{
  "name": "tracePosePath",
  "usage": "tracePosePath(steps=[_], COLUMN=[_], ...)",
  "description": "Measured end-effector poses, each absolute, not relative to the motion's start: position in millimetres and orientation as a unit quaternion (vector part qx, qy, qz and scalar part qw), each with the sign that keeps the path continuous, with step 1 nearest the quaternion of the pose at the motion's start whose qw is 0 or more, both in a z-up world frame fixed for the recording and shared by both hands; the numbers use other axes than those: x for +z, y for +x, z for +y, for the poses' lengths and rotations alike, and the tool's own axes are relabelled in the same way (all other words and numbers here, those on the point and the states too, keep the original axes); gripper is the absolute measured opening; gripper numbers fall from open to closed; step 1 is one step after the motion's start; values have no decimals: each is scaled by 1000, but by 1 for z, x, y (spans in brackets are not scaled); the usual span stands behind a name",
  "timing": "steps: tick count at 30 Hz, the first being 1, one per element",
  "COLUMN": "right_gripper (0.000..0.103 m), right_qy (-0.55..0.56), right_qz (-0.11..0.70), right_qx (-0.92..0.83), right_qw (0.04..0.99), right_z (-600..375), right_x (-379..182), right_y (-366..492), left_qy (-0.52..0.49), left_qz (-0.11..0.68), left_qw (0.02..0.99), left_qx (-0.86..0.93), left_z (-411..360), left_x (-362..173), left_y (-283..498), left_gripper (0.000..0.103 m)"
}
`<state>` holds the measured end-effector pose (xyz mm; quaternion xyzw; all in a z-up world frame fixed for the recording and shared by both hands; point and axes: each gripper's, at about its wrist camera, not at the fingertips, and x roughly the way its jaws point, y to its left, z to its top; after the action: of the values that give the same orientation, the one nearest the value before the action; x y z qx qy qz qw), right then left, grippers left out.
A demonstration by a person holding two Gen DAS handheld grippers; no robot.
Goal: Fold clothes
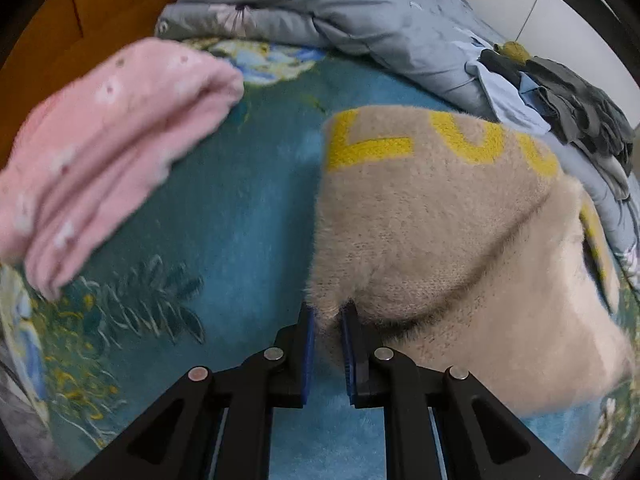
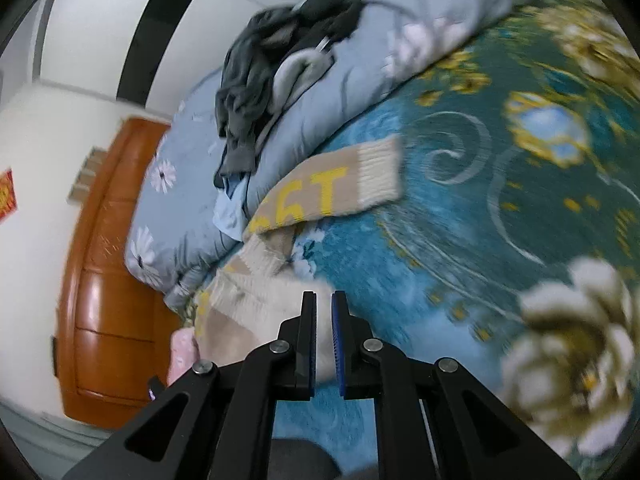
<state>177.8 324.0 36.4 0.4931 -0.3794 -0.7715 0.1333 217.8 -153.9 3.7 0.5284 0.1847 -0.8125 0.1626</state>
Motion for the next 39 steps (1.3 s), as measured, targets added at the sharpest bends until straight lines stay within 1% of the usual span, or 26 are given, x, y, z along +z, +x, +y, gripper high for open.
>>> tracePosePath(steps=[1, 2, 3, 5, 6, 7, 8, 9, 10, 12, 15, 19, 22, 25, 26, 27, 28, 29, 30, 31, 32, 34, 39], right_gripper=[10, 17, 27, 37, 42, 44, 47, 47, 47, 48, 48, 48, 48, 47, 46, 36, 30, 19, 14, 12, 11, 9, 7], right_qy=[501, 508, 515, 528, 533, 537, 541, 545, 547, 552, 548, 535, 523, 525, 527, 529, 529, 530, 527, 525, 519, 503, 465], right_qz=[-363, -347, -332, -292, -269, -245, -217, -192, -162, -99, 2, 108, 165, 164, 157, 150, 145, 141, 136, 131, 126, 107, 68], right_qx=[-773, -774, -775, -780, -784, -787, -792, -795, -798, -803, -811, -816, -818, -819, -820, -821, -822, -823, -825, -829, -834, -848, -878], right_qw=[139, 146, 152, 167, 172, 177, 181, 187, 192, 201, 205, 191, 177, 164, 159, 156, 154, 151, 148, 145, 140, 127, 96], right_z=[315, 305, 296, 274, 263, 252, 240, 228, 216, 191, 155, 129, 122, 130, 134, 138, 141, 144, 146, 149, 152, 164, 192], right_x=[35, 34, 32, 29, 28, 27, 25, 24, 22, 17, 6, -10, -21, -24, -23, -22, -19, -17, -12, -7, 0, 21, 79], right_y=[165, 151, 139, 113, 102, 91, 79, 70, 62, 46, 31, 23, 19, 12, 10, 9, 8, 8, 9, 11, 13, 19, 39], left_qy=[526, 524, 521, 515, 510, 502, 494, 485, 478, 473, 487, 491, 488, 478, 475, 472, 469, 466, 464, 460, 454, 442, 406], left_qz=[186, 189, 197, 215, 223, 231, 238, 243, 245, 246, 250, 301, 341, 376, 385, 393, 397, 395, 392, 391, 392, 394, 380], left_qw=[154, 144, 135, 118, 114, 110, 107, 105, 104, 102, 109, 97, 86, 75, 73, 68, 64, 63, 62, 60, 59, 55, 27], left_qx=[-816, -818, -819, -821, -823, -826, -829, -833, -837, -840, -829, -812, -799, -790, -788, -786, -787, -789, -792, -795, -798, -804, -831], left_z=[-155, -156, -158, -164, -168, -173, -177, -180, -183, -187, -194, -205, -213, -216, -216, -216, -216, -214, -212, -211, -210, -207, -193], left_x=[4, 5, 7, 13, 17, 21, 26, 30, 32, 31, 14, -12, -24, -28, -30, -31, -30, -28, -25, -22, -17, -7, 34], left_y=[220, 221, 223, 225, 225, 225, 225, 224, 221, 210, 188, 171, 167, 168, 169, 170, 171, 172, 173, 174, 175, 178, 185], left_gripper=[16, 16, 16, 18, 22, 36, 46, 60, 65, 67, 68, 68, 68, 68, 64, 60, 52, 46, 40, 33, 28, 23, 19])
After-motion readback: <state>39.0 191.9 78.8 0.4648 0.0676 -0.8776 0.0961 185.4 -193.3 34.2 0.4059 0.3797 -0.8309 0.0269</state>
